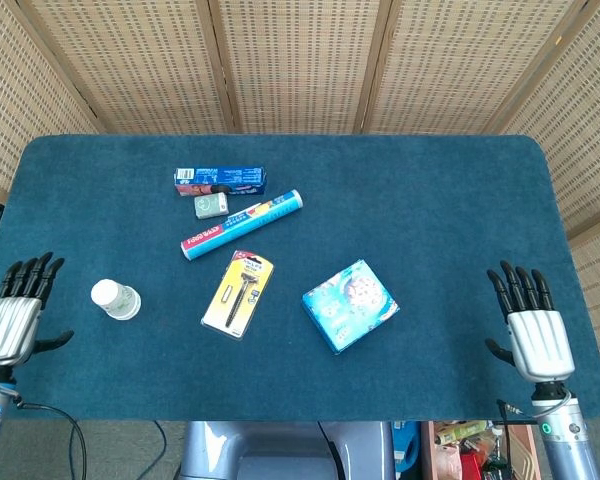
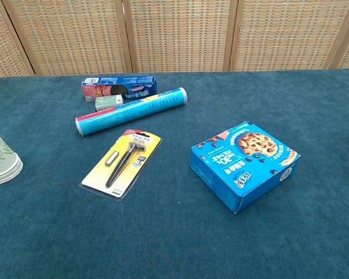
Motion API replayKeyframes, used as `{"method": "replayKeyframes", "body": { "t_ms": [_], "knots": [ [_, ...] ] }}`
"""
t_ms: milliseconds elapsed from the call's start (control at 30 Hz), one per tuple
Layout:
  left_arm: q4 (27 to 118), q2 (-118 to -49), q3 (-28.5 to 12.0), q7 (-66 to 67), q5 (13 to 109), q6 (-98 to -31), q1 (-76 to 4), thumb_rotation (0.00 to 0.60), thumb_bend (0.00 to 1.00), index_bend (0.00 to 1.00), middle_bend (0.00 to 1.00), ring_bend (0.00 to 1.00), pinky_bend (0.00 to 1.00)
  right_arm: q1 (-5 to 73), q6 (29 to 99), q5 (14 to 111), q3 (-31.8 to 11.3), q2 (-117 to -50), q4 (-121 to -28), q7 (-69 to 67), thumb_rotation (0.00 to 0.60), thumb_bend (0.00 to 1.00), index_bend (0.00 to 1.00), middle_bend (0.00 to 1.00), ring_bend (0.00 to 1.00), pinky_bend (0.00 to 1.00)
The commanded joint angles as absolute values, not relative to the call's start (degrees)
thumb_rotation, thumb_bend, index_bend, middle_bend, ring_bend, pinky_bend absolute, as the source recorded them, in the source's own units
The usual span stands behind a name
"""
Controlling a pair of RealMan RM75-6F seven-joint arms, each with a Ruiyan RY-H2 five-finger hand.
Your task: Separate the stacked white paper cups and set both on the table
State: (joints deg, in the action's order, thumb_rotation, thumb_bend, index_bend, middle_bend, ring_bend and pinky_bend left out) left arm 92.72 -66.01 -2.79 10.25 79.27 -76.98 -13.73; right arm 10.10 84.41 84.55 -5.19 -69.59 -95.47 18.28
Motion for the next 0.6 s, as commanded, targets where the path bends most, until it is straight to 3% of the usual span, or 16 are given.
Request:
{"method": "replayKeyframes", "body": {
  "t_ms": [33,133,267,600],
  "knots": [
    [87.3,-66.4,-3.5,7.3,79.3,-68.5,-19.0,0.600,0.13,0.00,0.01,0.06,0.17,10.2,84.0,84.2,-5.3,-69.6,-95.4,18.1,0.600,0.00,0.00,0.00,0.00,0.00],
    [81.1,-68.1,-3.3,5.9,81.2,-64.9,-21.8,0.600,0.13,0.01,0.06,0.13,0.21,10.4,83.4,83.8,-5.4,-69.6,-95.5,17.9,0.600,0.00,0.00,0.00,0.00,0.00],
    [76.7,-69.9,-3.2,5.1,81.7,-61.9,-23.8,0.600,0.13,0.11,0.15,0.20,0.28,10.5,82.9,83.0,-5.6,-69.7,-95.3,18.0,0.600,0.00,0.00,0.00,0.00,0.00],
    [70.7,-73.4,-2.5,2.1,83.4,-59.8,-25.9,0.600,0.13,0.20,0.23,0.25,0.31,10.5,82.1,81.1,-6.4,-69.5,-94.5,16.9,0.600,0.00,0.00,0.00,0.00,0.00]
  ]
}}
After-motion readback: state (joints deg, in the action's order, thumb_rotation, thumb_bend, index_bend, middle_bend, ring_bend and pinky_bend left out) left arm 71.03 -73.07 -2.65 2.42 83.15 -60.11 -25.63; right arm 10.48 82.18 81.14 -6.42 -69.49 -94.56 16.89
